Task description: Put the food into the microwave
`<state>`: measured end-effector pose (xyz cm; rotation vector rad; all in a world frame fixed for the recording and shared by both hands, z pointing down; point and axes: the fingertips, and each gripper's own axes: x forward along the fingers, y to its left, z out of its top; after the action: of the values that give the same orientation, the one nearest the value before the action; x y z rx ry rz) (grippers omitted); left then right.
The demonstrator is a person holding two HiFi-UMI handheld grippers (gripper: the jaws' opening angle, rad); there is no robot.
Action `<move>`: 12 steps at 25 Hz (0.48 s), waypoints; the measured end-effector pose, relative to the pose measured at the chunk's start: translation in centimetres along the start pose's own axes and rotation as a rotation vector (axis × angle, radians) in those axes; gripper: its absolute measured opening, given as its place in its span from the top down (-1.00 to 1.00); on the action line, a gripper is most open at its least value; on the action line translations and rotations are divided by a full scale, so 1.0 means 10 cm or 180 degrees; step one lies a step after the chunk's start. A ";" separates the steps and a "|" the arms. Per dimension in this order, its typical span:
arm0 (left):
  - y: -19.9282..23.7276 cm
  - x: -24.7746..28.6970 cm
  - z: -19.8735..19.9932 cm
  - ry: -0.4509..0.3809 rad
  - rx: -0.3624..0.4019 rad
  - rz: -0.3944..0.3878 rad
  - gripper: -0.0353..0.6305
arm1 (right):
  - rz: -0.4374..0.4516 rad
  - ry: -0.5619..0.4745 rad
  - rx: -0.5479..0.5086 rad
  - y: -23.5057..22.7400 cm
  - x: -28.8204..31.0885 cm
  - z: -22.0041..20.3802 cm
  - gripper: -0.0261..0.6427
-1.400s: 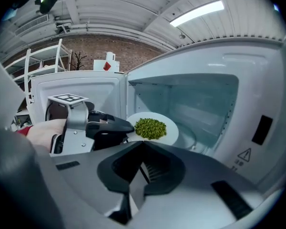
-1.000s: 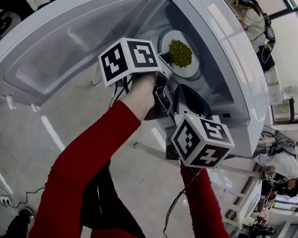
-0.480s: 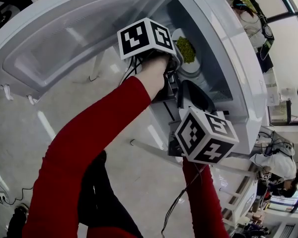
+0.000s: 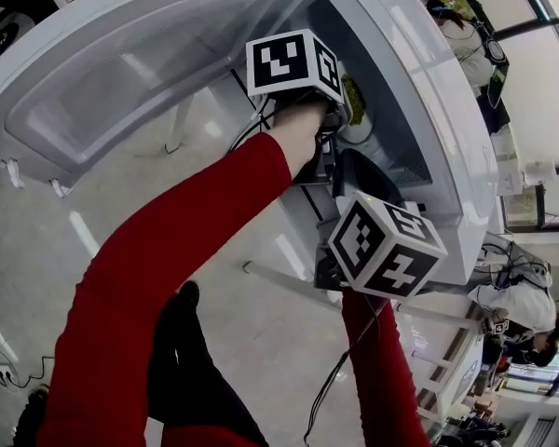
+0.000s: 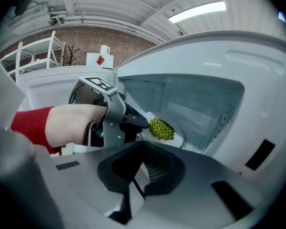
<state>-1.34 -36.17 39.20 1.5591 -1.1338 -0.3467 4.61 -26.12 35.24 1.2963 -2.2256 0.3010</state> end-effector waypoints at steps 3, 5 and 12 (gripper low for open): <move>0.01 0.03 -0.02 0.0010 0.0059 0.0073 0.82 | -0.0021 -0.0006 0.0001 -0.03 -0.01 0.01 0.88; 0.01 0.05 -0.01 -0.0005 0.0115 0.0142 0.82 | -0.0020 -0.0016 -0.0007 -0.04 -0.01 0.02 0.88; -0.02 0.12 0.17 -0.0138 0.0643 0.0329 0.81 | -0.0058 0.0029 -0.0004 -0.06 0.00 -0.02 0.88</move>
<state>-1.84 -38.17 38.85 1.6672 -1.3105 -0.2022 5.17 -26.34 35.40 1.3112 -2.2049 0.2983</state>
